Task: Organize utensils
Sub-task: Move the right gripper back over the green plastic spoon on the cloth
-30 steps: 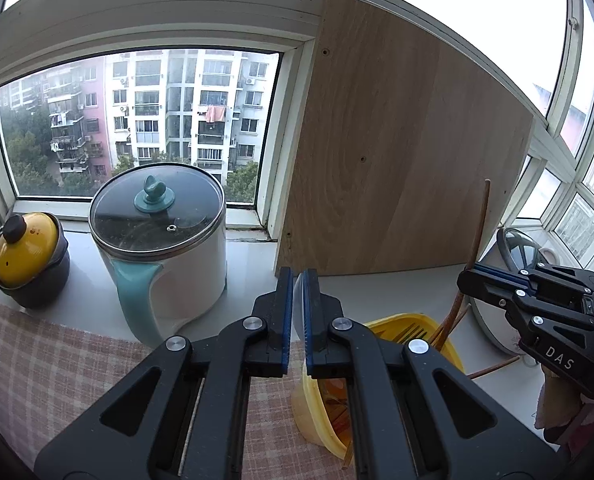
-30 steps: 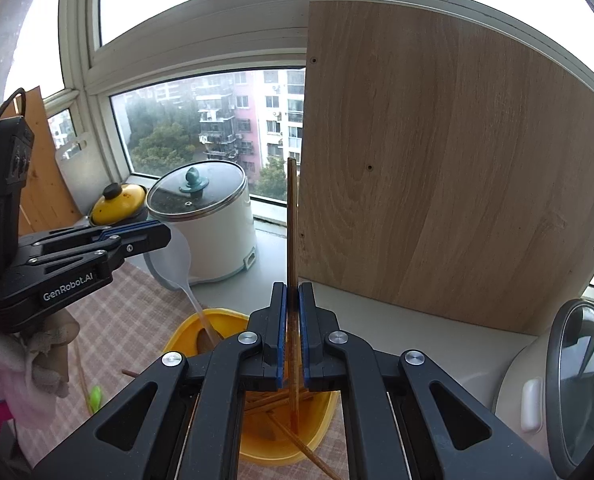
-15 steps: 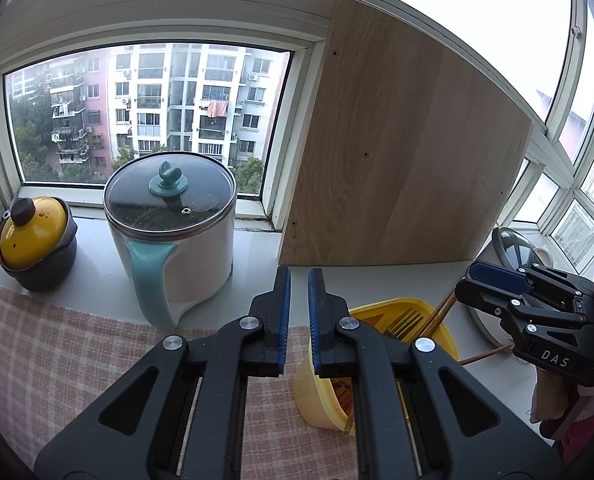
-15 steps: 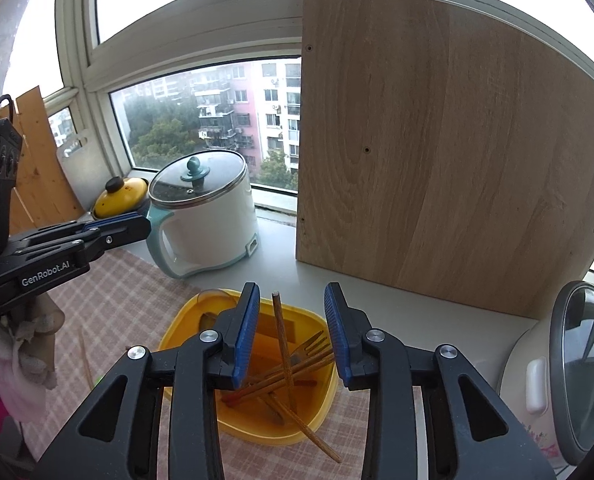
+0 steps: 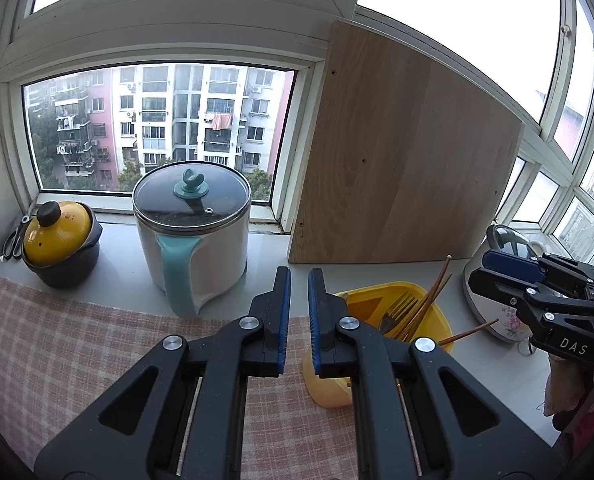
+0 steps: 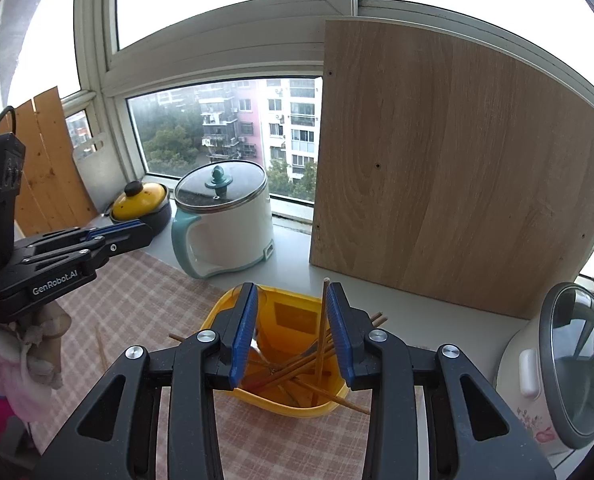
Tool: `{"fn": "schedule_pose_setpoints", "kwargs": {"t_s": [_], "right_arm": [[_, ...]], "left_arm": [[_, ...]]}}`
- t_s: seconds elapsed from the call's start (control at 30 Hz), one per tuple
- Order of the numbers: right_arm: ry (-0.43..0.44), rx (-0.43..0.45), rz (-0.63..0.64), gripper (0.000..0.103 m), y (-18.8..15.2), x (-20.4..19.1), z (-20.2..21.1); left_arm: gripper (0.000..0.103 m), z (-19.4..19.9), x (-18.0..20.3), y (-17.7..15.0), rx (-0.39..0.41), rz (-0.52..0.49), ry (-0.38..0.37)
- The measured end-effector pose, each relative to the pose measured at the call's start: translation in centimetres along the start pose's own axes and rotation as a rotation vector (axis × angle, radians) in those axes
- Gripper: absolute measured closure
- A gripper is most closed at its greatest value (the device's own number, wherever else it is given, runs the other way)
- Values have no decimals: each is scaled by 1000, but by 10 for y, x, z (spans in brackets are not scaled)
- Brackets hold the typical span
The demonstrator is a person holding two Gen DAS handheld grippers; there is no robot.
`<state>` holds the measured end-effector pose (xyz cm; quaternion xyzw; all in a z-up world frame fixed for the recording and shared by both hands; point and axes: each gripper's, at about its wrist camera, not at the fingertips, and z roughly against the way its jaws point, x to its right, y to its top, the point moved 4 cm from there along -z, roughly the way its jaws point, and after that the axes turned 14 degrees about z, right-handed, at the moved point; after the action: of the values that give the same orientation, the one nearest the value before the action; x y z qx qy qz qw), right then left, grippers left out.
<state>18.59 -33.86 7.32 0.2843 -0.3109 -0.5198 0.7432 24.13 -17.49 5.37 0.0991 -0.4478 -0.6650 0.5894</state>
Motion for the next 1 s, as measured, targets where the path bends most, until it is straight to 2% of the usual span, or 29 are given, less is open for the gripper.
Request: {"fn": "schedule_pose_setpoints", "kwargs": {"t_s": [0.03,0.17,0.2,0.27,0.3,0.33,0.4,0.47,0.6,0.67,0.73,1.0], "right_arm": [[-1,6,1,62,0,-2,3],[-4,28,0,58,1,-8,14],[-4,32,-1,56,0,-9,16],[-9,41,-1,48,-1,-12,21],[-14,47,0,42,-1,-14,24],[-18,51,4,40,-1,-16,25],[-22,53,14,40,-1,-22,27],[-17,55,18,40,1,-27,29],[6,55,27,40,4,-41,30],[12,53,38,40,5,-49,31],[26,56,45,40,6,-56,32],[62,51,77,32,0,-89,30]], "left_arm": [[97,4,0,-1,4,-1,0],[95,22,-4,-7,18,-3,11],[93,26,-5,-8,21,-1,11],[81,37,-7,-12,33,0,13],[80,43,-8,-13,41,-3,16],[80,48,-8,-14,49,-6,21],[78,58,-12,-16,59,-5,24],[64,69,-15,-18,72,-1,24],[59,90,-22,-22,96,-11,51],[47,99,-27,-25,101,-12,61],[41,110,-34,-29,112,-7,78],[40,134,-72,-50,86,44,123]]}}
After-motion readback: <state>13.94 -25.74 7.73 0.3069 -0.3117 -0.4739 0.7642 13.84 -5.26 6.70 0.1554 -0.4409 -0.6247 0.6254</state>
